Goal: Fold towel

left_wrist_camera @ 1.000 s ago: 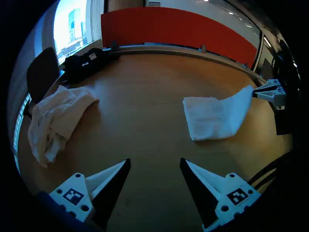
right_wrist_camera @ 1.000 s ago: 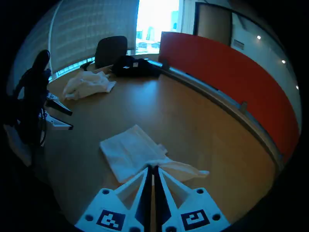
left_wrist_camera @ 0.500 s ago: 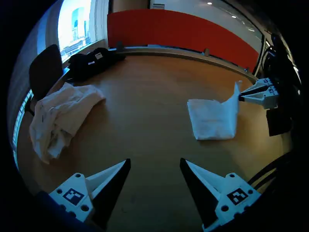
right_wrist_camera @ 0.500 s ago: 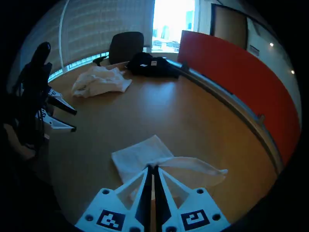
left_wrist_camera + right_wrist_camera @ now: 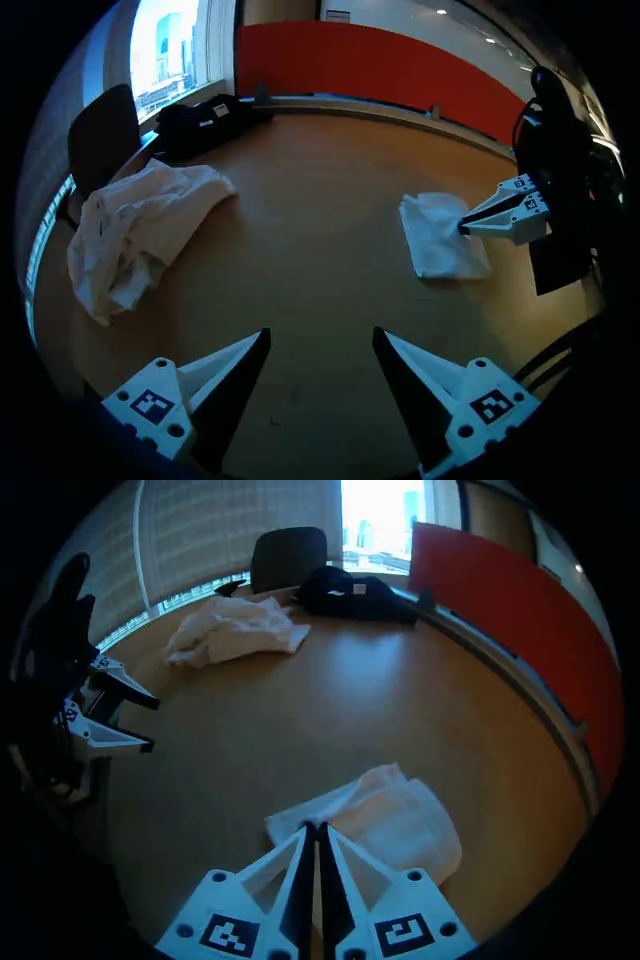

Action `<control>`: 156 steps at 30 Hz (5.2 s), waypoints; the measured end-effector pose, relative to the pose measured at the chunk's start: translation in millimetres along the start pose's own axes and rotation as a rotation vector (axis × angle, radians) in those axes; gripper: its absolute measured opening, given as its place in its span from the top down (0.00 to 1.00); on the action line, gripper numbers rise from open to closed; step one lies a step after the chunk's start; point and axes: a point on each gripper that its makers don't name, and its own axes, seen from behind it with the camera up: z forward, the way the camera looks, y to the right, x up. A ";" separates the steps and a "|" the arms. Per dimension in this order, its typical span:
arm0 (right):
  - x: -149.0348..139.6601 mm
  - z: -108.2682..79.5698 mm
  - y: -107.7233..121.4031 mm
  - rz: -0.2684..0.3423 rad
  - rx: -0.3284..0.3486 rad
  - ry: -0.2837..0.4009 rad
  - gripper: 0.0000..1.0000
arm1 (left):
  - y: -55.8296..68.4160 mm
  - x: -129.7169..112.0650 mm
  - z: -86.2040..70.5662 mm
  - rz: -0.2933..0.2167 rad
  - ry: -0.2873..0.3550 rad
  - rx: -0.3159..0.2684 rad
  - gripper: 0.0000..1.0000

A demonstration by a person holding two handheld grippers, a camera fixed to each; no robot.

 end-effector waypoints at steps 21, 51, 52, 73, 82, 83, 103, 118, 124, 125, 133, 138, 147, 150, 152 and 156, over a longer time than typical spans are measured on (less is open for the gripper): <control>-5.0 10.9 -5.3 0.032 0.019 -0.013 0.36 | 0.8 -7.0 3.3 -0.006 -0.014 -0.003 0.06; -101.3 -33.2 13.7 0.165 -0.103 -0.091 0.35 | 4.8 -3.5 6.2 0.011 -0.013 -0.002 0.06; -103.0 -33.2 13.4 0.165 -0.104 -0.094 0.35 | 5.1 -3.1 6.1 0.012 -0.013 -0.002 0.06; -119.2 -29.1 7.1 0.178 -0.130 -0.110 0.61 | 8.5 2.9 5.2 0.021 -0.003 -0.009 0.06; -120.8 -29.0 8.6 0.210 -0.144 -0.095 0.89 | 8.7 3.5 4.5 0.024 -0.001 -0.010 0.06; -120.6 -29.3 9.4 0.214 -0.146 -0.091 0.93 | 8.8 3.4 4.5 0.024 -0.001 -0.010 0.06; -78.4 -52.5 24.6 0.231 -0.162 0.014 0.94 | 12.6 6.1 4.3 0.036 -0.001 -0.017 0.05; 16.9 -104.6 56.0 0.150 -0.181 0.140 0.94 | 20.3 18.0 1.7 0.050 0.015 -0.026 0.06; 44.8 -126.1 62.6 0.136 -0.188 0.179 0.94 | 25.5 23.9 0.1 0.058 0.020 -0.032 0.06; 47.2 -129.6 63.6 0.136 -0.188 0.183 0.94 | 26.5 25.0 -0.1 0.058 0.022 -0.034 0.06; 47.8 -148.4 71.2 0.132 -0.196 0.182 0.94 | 32.8 31.0 -0.8 0.063 0.031 -0.041 0.06; 43.5 -159.4 75.7 0.132 -0.206 0.182 0.94 | 36.1 33.2 -0.6 0.072 0.032 -0.042 0.06; 30.5 -189.4 93.0 0.163 -0.228 0.192 0.94 | 39.3 37.8 -0.8 0.080 0.037 -0.044 0.06; 19.4 -204.1 103.3 0.171 -0.245 0.186 0.94 | 40.8 39.3 0.9 0.085 0.036 -0.044 0.06; 9.6 -215.2 111.7 0.178 -0.258 0.181 0.94 | 42.5 40.7 2.1 0.089 0.036 -0.044 0.06; -11.8 -237.2 129.9 0.193 -0.288 0.166 0.94 | 46.7 43.7 4.4 0.094 0.036 -0.044 0.06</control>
